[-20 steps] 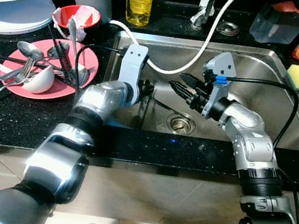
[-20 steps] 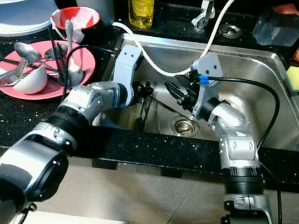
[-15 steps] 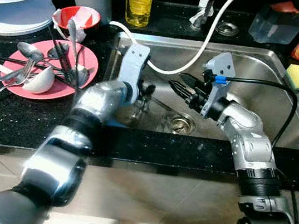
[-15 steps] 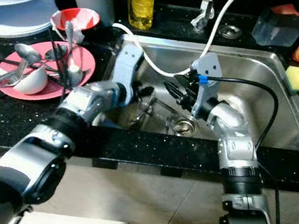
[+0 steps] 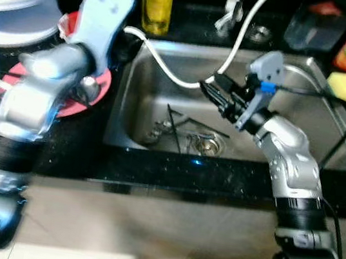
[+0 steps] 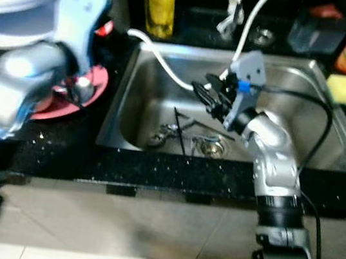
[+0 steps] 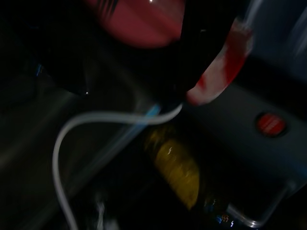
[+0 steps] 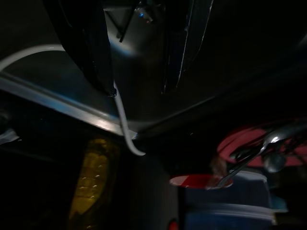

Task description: Kitchen organization

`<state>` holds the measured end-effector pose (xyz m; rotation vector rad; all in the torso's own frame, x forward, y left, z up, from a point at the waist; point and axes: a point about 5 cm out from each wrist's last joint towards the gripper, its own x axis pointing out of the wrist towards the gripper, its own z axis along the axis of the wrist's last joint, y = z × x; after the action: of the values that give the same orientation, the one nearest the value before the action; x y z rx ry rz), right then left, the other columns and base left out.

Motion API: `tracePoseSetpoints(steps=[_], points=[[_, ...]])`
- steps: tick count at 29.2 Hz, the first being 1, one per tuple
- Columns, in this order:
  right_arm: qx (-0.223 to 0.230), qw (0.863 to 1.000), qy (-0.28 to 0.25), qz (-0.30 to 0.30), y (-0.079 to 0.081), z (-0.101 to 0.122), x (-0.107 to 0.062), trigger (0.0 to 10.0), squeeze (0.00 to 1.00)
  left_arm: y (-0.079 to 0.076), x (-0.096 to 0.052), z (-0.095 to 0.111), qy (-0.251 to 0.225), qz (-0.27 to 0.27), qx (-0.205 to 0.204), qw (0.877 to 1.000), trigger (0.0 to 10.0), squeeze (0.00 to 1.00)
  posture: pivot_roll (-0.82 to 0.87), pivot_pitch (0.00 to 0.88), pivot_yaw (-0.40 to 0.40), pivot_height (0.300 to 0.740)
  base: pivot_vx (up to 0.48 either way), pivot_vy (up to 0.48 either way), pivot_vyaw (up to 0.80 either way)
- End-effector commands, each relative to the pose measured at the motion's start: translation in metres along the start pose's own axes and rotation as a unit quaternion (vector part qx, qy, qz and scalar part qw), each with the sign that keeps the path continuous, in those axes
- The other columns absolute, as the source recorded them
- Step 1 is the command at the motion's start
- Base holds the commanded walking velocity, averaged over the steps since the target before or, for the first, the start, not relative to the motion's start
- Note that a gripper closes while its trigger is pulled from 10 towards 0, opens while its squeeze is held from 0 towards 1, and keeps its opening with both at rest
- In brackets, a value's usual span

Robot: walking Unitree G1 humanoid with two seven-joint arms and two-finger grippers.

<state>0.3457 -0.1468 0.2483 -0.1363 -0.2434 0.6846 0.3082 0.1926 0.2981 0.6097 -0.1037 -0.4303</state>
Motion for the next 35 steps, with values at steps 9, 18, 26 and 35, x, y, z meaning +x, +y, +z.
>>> tracePoseSetpoints(steps=[9,18,26,35], points=[[0.003,1.000,-0.019,0.010,0.004,0.006,0.008,10.0,0.00,0.043,-0.054,-0.015,0.090,0.188,-0.025,0.978,10.0,0.00,0.09,0.061,0.064,0.740,0.000,0.000,0.00],[0.004,1.000,-0.016,0.016,0.006,0.005,0.010,10.0,0.00,0.021,-0.093,-0.074,0.185,0.184,-0.206,0.943,10.0,0.00,0.11,0.068,0.055,0.740,0.000,0.000,0.00],[0.007,1.000,-0.015,0.017,0.006,0.003,0.010,10.0,0.00,0.015,-0.118,-0.088,0.231,0.167,-0.223,0.932,10.0,1.00,0.11,0.072,0.066,0.740,0.000,0.000,0.00],[0.009,1.000,-0.013,0.014,0.006,0.001,0.009,10.0,0.00,0.008,-0.135,-0.102,0.278,0.154,-0.225,0.921,10.0,0.00,0.11,0.074,0.067,0.740,0.000,0.000,0.00]])
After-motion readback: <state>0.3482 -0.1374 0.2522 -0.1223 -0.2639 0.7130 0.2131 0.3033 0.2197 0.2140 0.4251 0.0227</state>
